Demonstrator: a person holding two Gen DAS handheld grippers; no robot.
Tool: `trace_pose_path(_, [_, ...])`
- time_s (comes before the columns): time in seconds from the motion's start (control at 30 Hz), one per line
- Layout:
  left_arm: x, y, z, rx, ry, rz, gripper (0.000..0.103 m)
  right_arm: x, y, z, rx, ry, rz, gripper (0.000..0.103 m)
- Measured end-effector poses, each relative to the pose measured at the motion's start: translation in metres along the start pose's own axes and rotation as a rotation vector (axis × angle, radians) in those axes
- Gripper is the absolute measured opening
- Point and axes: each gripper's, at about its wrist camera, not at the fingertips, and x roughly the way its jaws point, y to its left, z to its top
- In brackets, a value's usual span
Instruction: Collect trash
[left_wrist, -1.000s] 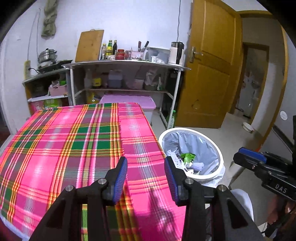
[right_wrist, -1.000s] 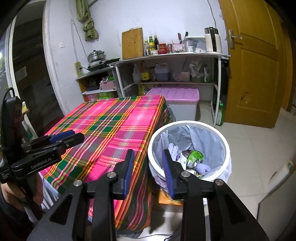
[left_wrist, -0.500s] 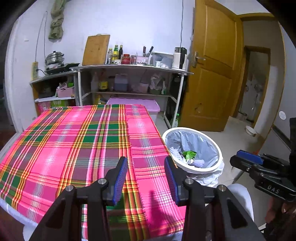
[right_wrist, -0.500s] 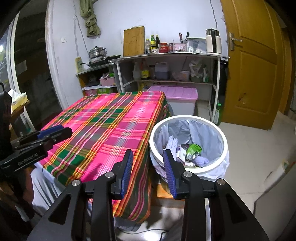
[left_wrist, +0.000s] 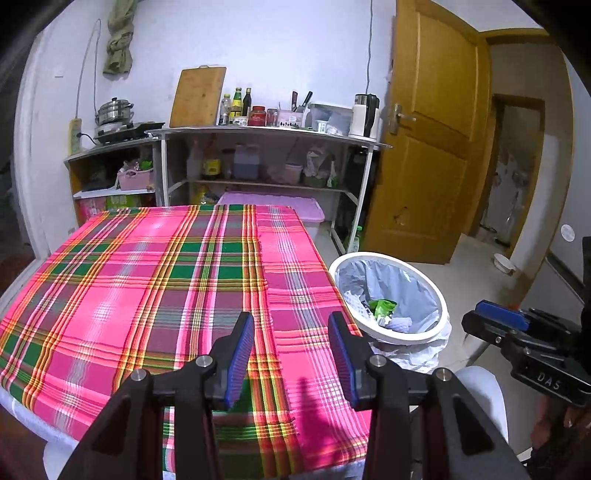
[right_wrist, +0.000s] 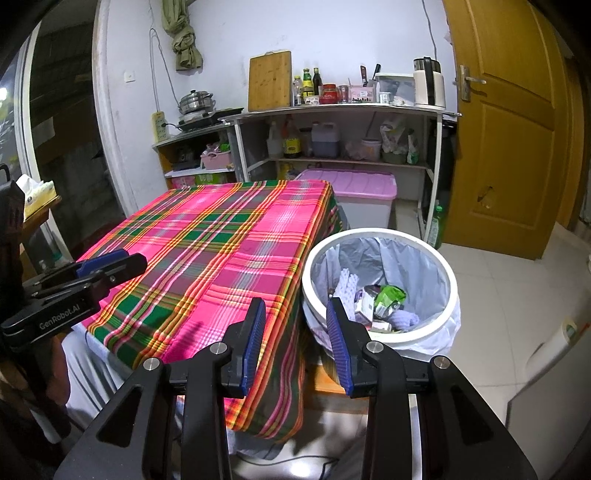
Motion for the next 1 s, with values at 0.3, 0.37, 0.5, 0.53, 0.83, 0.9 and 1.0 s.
trace_pose_path(0.3, [0.0026, -0.0009, -0.0004, 0.002, 0.005, 0.009, 0.041, 0.0001, 0.001, 0.0, -0.002, 0.001, -0.002, 0.035])
trace_pose_path(0.37, [0.0026, -0.0013, -0.001, 0.002, 0.004, 0.011, 0.041, 0.0, 0.0012, 0.0, -0.002, 0.001, -0.002, 0.035])
trace_pose_path(0.5, [0.0037, -0.002, -0.0019, 0.003, 0.008, 0.01, 0.041, 0.0003, 0.0013, -0.0001, -0.001, 0.002, -0.001, 0.035])
trace_pose_path(0.53, [0.0044, -0.0019, -0.003, 0.002, 0.01, 0.01, 0.041, 0.0001, 0.0013, 0.0, -0.002, 0.002, -0.002, 0.035])
trace_pose_path(0.83, [0.0091, -0.0035, -0.0072, 0.005, 0.02, 0.013, 0.041, 0.0004, 0.0018, -0.0002, -0.002, 0.002, -0.002, 0.035])
trace_pose_path(0.9, [0.0093, -0.0036, -0.0075, 0.005, 0.019, 0.012, 0.041, 0.0003, 0.0019, -0.0002, -0.003, 0.002, -0.003, 0.035])
trace_pose_path(1.0, [0.0089, -0.0034, -0.0068, 0.005, 0.019, 0.013, 0.041, 0.0003, 0.0018, 0.0, -0.003, 0.002, -0.002, 0.035])
